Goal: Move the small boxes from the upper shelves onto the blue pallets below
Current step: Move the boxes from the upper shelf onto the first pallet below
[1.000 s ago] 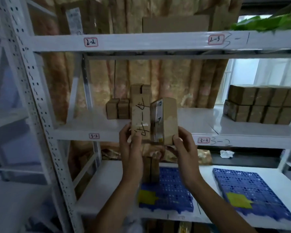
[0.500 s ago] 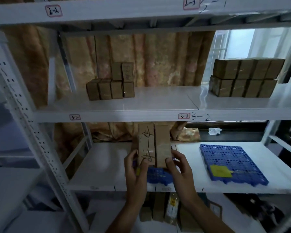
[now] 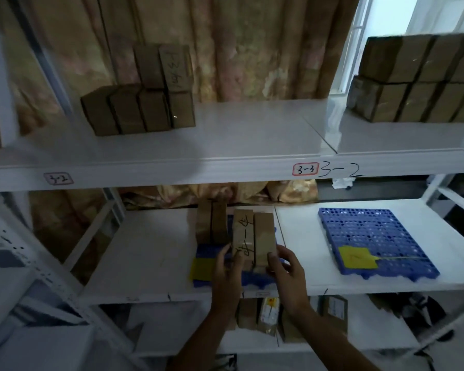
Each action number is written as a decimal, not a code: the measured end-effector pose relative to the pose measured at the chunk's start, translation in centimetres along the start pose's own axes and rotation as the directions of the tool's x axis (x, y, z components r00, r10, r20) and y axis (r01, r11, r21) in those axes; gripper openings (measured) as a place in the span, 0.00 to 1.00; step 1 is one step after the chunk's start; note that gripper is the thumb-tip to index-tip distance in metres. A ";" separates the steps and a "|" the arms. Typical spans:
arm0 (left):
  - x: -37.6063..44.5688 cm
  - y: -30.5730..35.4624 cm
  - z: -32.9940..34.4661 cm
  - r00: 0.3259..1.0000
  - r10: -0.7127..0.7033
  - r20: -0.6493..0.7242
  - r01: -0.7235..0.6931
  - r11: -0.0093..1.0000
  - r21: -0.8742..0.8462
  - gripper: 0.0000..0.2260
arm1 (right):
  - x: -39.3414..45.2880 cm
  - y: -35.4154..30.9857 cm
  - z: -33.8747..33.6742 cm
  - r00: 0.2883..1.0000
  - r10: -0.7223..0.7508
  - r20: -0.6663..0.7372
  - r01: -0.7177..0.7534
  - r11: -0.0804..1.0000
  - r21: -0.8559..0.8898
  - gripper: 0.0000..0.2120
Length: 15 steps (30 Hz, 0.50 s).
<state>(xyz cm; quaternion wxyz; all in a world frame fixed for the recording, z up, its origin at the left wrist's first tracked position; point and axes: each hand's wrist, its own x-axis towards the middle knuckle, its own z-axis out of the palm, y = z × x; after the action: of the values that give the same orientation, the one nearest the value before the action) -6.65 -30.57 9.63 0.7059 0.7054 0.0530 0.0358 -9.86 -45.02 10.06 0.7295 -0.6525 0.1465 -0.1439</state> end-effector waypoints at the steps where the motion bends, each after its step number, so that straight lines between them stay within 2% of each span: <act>1: 1.2 -0.6 0.3 1.000 -0.022 0.006 0.022 1.000 0.018 0.13 | 1.1 0.6 0.3 1.000 0.020 -0.015 -0.020 1.000 -0.002 0.11; 4: 4.7 -2.3 1.6 0.997 -0.072 -0.001 0.071 0.993 0.092 0.06 | 4.3 2.2 1.1 0.998 0.063 -0.031 -0.063 0.998 -0.015 0.10; 6: 6.7 -3.4 2.4 0.998 -0.066 -0.014 0.067 0.993 0.097 0.06 | 6.1 3.1 1.7 0.995 0.095 -0.035 -0.096 0.995 -0.024 0.09; 9: 9.2 -4.4 3.3 0.997 -0.074 0.008 0.073 0.992 0.105 0.03 | 8.8 4.2 2.5 0.991 0.123 -0.055 -0.127 0.988 -0.088 0.13; 12: 10.9 -5.7 3.6 0.993 -0.114 0.039 0.104 0.974 0.199 0.11 | 10.8 4.9 3.2 0.986 0.152 -0.071 -0.160 0.980 -0.121 0.18; 15: 11.2 -6.4 3.4 0.981 -0.170 0.089 0.127 0.924 0.361 0.24 | 12.2 5.3 3.9 0.980 0.177 -0.086 -0.187 0.974 -0.126 0.17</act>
<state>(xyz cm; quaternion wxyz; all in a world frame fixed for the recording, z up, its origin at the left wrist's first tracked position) 4.73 -32.55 2.98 0.5702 0.8155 0.0699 -0.0698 2.95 -45.74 4.87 0.6884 -0.6777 0.2421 -0.0903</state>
